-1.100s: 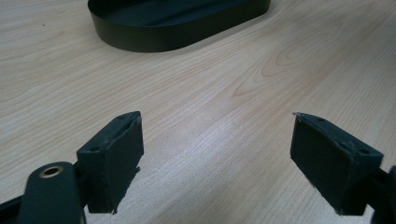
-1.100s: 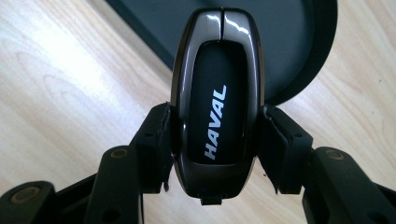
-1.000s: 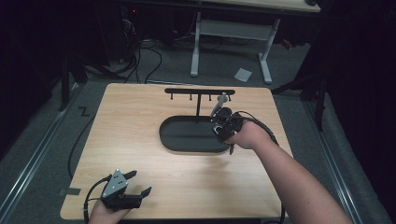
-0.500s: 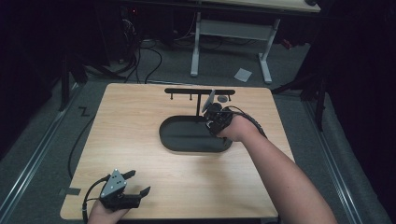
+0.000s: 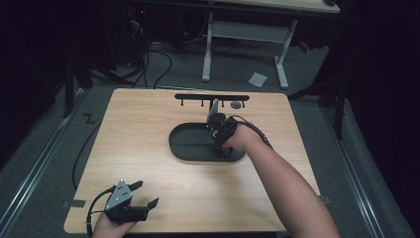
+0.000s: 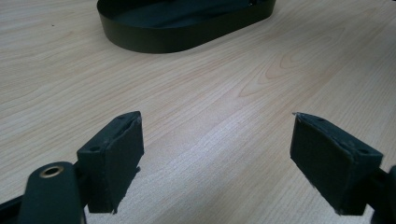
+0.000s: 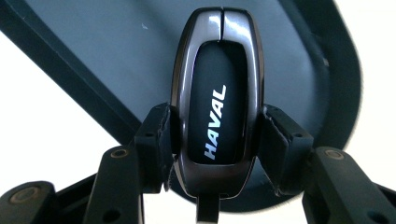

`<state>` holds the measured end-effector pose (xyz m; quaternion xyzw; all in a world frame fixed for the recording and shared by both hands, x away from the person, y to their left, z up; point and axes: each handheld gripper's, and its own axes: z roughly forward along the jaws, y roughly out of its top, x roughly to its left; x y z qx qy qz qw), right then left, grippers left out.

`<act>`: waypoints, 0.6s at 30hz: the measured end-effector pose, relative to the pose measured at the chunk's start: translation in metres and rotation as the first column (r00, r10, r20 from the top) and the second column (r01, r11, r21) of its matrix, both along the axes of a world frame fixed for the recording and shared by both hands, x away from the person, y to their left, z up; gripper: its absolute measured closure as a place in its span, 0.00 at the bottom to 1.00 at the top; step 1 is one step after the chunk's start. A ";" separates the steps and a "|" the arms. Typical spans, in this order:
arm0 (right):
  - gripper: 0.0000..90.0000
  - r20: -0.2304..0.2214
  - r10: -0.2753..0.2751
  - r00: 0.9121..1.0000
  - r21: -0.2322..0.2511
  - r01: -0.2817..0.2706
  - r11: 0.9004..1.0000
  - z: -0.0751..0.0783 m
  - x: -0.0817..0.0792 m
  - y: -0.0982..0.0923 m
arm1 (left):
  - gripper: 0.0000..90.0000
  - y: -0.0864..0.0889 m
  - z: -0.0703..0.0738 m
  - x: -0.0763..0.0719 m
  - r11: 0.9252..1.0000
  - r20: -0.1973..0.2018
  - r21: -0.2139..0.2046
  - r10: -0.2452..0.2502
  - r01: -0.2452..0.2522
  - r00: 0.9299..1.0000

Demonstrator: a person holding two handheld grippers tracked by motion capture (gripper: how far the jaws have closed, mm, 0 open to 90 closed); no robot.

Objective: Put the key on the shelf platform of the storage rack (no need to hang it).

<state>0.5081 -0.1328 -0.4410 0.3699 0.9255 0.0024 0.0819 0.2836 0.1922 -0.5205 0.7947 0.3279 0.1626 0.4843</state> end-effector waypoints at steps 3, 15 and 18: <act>0.54 -0.005 0.002 1.000 0.005 -0.002 1.000 -0.011 0.003 0.005 | 0.20 0.000 0.000 0.000 1.000 0.000 0.001 0.000 0.000 1.000; 0.54 -0.001 -0.015 1.000 0.027 0.015 1.000 -0.031 0.011 0.016 | 0.20 0.001 0.000 0.000 1.000 -0.001 -0.001 0.002 -0.002 1.000; 0.54 -0.002 0.003 1.000 0.025 -0.003 1.000 -0.040 0.013 0.015 | 0.20 0.001 0.000 -0.001 1.000 -0.002 -0.001 0.002 -0.002 1.000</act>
